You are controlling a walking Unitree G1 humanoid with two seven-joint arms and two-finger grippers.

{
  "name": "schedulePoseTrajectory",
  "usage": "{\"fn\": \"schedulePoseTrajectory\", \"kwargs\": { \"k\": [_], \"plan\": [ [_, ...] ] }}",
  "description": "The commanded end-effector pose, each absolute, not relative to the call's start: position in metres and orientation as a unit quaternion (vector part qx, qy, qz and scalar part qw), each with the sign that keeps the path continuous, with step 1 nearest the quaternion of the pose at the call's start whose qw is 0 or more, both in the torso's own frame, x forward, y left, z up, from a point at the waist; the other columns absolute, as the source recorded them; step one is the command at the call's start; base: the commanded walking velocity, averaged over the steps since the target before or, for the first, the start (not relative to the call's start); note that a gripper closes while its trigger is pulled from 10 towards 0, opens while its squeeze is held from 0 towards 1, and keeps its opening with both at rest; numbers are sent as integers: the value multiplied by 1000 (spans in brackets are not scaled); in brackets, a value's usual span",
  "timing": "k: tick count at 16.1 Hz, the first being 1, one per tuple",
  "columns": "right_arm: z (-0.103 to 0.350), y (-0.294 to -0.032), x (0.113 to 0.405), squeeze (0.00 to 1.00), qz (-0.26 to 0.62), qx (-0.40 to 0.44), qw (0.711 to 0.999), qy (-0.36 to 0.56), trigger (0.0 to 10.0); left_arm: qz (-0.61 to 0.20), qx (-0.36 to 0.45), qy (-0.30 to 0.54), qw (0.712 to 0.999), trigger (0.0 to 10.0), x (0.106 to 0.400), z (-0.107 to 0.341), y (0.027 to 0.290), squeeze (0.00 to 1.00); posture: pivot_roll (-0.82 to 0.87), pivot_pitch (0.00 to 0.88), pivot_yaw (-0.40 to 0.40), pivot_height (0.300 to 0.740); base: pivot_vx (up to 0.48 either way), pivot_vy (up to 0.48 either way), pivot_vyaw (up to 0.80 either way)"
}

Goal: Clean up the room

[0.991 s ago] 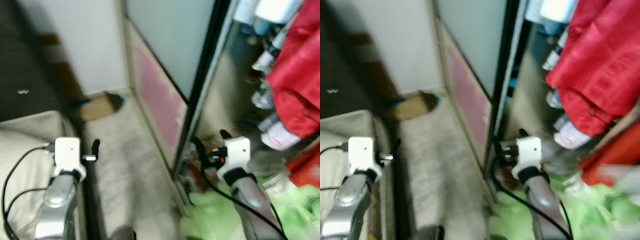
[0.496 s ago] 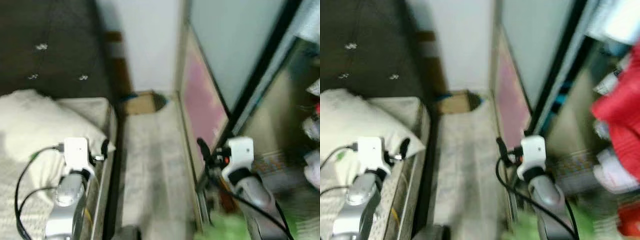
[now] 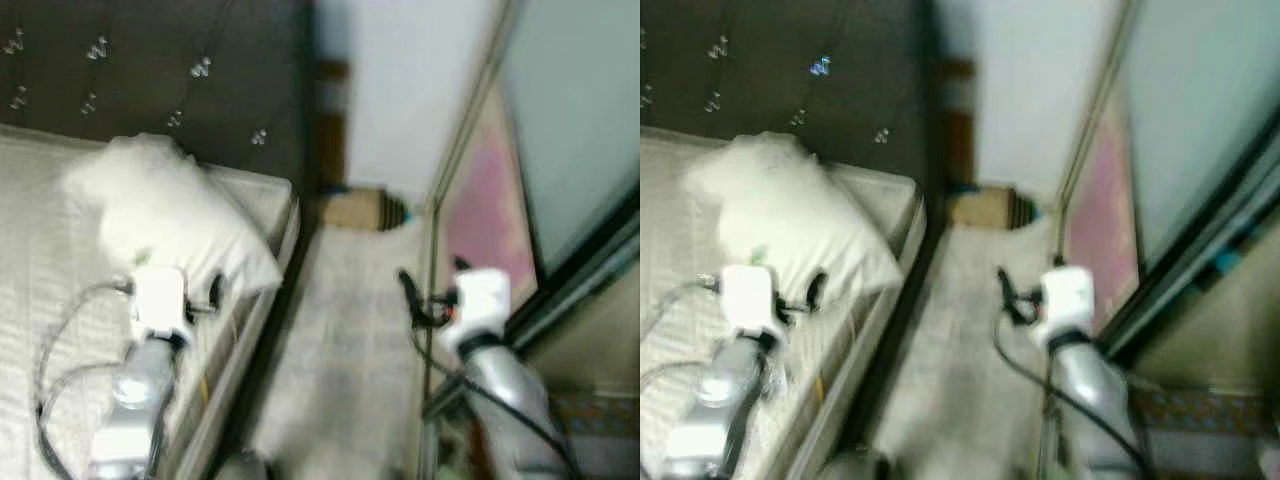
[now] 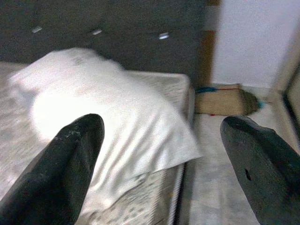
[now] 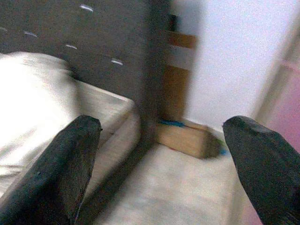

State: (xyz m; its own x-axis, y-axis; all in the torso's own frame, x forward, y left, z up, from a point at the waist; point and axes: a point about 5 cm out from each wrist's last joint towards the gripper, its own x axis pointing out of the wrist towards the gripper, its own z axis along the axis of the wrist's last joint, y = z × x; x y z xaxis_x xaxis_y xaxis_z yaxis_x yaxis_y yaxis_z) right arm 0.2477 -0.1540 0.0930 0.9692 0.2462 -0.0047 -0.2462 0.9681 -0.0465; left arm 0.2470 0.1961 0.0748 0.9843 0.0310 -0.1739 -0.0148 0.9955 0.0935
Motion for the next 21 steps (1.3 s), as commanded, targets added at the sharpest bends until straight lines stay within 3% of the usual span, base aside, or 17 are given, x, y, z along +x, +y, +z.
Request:
{"fn": "schedulePoseTrajectory", "kwargs": {
  "k": [1,5,9,12,21],
  "plan": [
    [95,-158,246,0,119,-29,992,-4,10000,8,43,90,995,10000,248,75,194,0,-31,42,-24,740,0,0,800],
    [95,-162,248,0,119,-27,992,1,10000,-79,46,101,991,10000,260,72,191,0,-33,40,-43,740,0,0,800],
    [95,-166,247,0,117,-29,993,2,10000,-83,60,90,991,10000,242,70,174,0,-30,46,-46,740,0,0,800],
    [97,-167,253,0,119,-32,992,-2,10000,-31,19,63,997,10000,243,77,189,0,-28,45,-50,740,0,0,800],
    [96,-163,251,0,122,-27,992,-1,10000,-34,15,54,998,10000,243,80,189,0,-27,48,-39,740,0,0,800]
  ]
}}
